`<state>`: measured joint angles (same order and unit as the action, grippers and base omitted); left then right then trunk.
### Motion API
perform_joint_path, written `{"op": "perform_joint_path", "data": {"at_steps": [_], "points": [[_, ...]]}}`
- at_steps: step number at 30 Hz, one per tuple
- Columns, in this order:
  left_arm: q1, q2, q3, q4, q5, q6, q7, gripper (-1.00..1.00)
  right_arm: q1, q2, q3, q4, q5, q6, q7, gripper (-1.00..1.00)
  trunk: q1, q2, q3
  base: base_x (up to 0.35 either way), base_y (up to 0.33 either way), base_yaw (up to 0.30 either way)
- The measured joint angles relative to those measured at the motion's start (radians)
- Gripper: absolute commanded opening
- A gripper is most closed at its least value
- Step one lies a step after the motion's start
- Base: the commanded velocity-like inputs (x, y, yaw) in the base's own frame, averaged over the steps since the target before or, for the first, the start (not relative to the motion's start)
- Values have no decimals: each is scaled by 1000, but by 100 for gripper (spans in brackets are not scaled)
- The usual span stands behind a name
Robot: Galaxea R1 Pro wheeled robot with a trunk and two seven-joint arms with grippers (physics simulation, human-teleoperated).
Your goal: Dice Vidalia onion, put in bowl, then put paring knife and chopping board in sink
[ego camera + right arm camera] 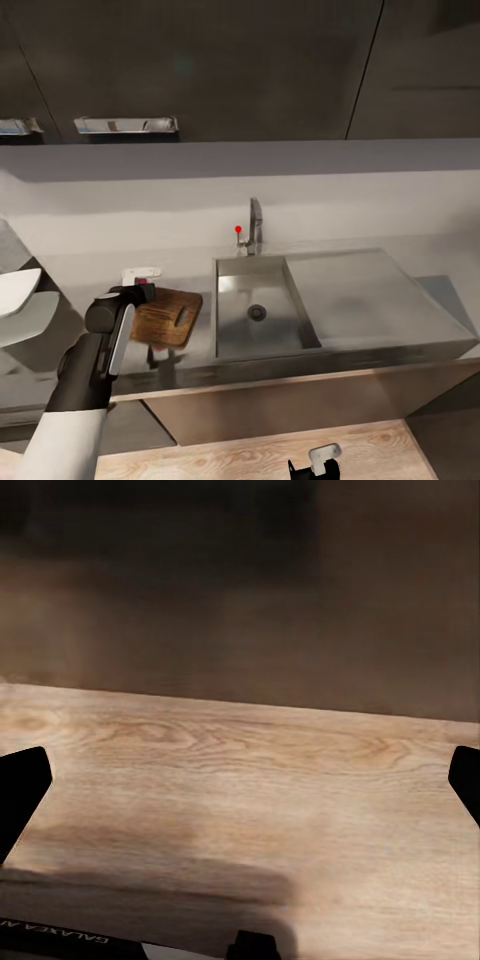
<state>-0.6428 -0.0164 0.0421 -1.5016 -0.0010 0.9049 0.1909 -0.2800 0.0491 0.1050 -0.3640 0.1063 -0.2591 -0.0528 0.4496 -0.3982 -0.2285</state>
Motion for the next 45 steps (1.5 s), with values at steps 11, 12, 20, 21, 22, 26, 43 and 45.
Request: {"op": "perform_joint_path", "data": {"at_steps": [11, 12, 20, 21, 22, 26, 43, 45], "points": [[1, 0, -12, 51, 1, -2, 0, -100, 0, 0, 0, 0, 0, 0, 0, 100, 0, 0, -4, -10, 81, 0], [1, 0, -13, 58, 1, -2, 0, -100, 0, 0, 0, 0, 0, 0, -1, 100, 0, 0, -5, 0, 4, 0], [1, 0, -57, 110, 1, -3, -2, -100, 0, 0, 0, 0, 0, 0, -1, 100, 0, 0, -18, 0, 0, 0], [1, 0, -59, 114, 1, -3, -2, -100, 0, 0, -1, 0, 0, 0, -1, 100, 0, 0, -19, 0, 0, 0], [1, 0, -60, 116, 0, -3, -2, -100, 0, 0, -1, 0, 0, 0, -1, 100, 0, 0, -21, 0, 0, 0], [1, 0, -62, 130, 0, -4, -3, -100, 0, 0, -1, 0, 0, 1, -1, 100, 0, 0, -27, 0, 0, 0], [1, 0, -63, 136, -1, -5, -4, -100, 0, 0, 0, 0, 0, 0, -1, 100, 0, 0, -51, 0, 0, 0], [1, 0, -63, 135, -1, -5, -4, -100, 0, 0, -1, 0, 0, 0, -1, 100, 0, 0, -51, 0, 0, 0]]}}
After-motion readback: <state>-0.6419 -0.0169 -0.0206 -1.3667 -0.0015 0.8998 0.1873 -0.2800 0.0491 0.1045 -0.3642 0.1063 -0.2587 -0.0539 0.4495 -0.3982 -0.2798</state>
